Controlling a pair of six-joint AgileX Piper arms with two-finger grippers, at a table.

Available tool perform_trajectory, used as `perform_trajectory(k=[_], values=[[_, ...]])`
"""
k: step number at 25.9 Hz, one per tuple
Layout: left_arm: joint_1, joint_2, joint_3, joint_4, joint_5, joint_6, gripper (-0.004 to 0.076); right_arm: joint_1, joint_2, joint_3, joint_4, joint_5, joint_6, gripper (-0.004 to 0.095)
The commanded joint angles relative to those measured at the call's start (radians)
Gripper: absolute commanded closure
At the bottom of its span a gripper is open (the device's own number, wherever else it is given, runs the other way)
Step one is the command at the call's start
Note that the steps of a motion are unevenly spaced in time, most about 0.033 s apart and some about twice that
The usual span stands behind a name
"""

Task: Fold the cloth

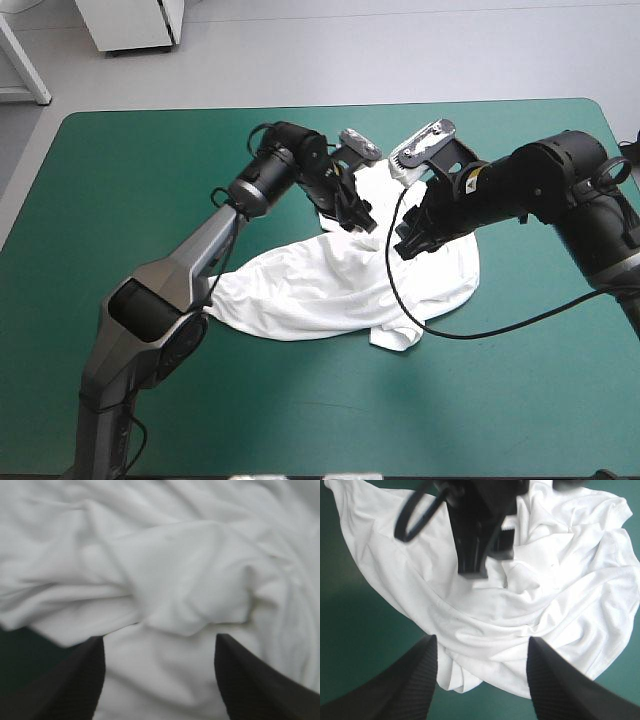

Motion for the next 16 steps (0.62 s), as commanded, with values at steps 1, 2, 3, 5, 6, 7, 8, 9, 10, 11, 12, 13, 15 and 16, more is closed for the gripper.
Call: perform_trajectory(k=[1, 2, 3, 5, 6, 7, 8, 9, 10, 11, 12, 13, 15, 16], values=[[0.065, -0.177, -0.012, 0.089, 0.046, -0.063, 0.0223, -0.004, -0.034, -0.027, 0.012, -0.007, -0.001, 0.0399], [0.107, -0.228, 0.019, 0.119, 0.046, -0.079, 0.0223, -0.004, -0.034, -0.027, 0.012, -0.007, -0.001, 0.0399], [0.148, -0.286, 0.071, 0.139, 0.046, -0.090, 0.0223, -0.004, -0.034, -0.027, 0.012, -0.007, -0.001, 0.0399], [0.218, -0.399, 0.203, 0.153, 0.046, -0.090, 0.0223, -0.004, -0.034, -0.027, 0.012, -0.007, -0.001, 0.0399], [0.244, -0.451, 0.267, 0.168, 0.046, -0.088, 0.0223, -0.004, -0.034, -0.027, 0.012, -0.007, -0.001, 0.0399], [0.276, -0.521, 0.373, 0.192, 0.046, -0.086, 0.0223, -0.004, -0.034, -0.027, 0.012, -0.007, -0.001, 0.0399], [0.301, -0.587, 0.463, 0.217, 0.045, -0.071, 0.0223, -0.004, -0.034, -0.027, 0.012, -0.007, -0.001, 0.0399], [0.316, -0.629, 0.513, 0.229, 0.045, -0.064, 0.0223, -0.004, -0.034, -0.027, 0.012, -0.007, -0.001, 0.0399], [0.327, -0.665, 0.573, 0.239, 0.039, -0.060, 0.0223, -0.004, -0.034, -0.027, 0.014, -0.007, -0.001, 0.0399], [0.331, -0.697, 0.630, 0.243, 0.027, -0.049, 0.0223, -0.004, -0.034, -0.027, 0.016, -0.007, -0.001, 0.0399], [0.331, -0.718, 0.674, 0.251, 0.018, -0.031, 0.0223, -0.004, -0.034, -0.027, 0.022, -0.007, -0.001, 0.0399], [0.331, -0.737, 0.724, 0.265, 0.004, -0.011, 0.0223, -0.004, -0.034, -0.027, 0.024, -0.007, 0.003, 0.0399], [0.331, -0.749, 0.802, 0.272, -0.030, -0.008, 0.0223, -0.004, -0.034, -0.027, 0.024, -0.007, 0.006, 0.0399], [0.331, -0.749, 0.830, 0.287, -0.045, -0.008, 0.0223, -0.004, -0.034, -0.027, 0.024, -0.007, 0.006, 0.0399]])
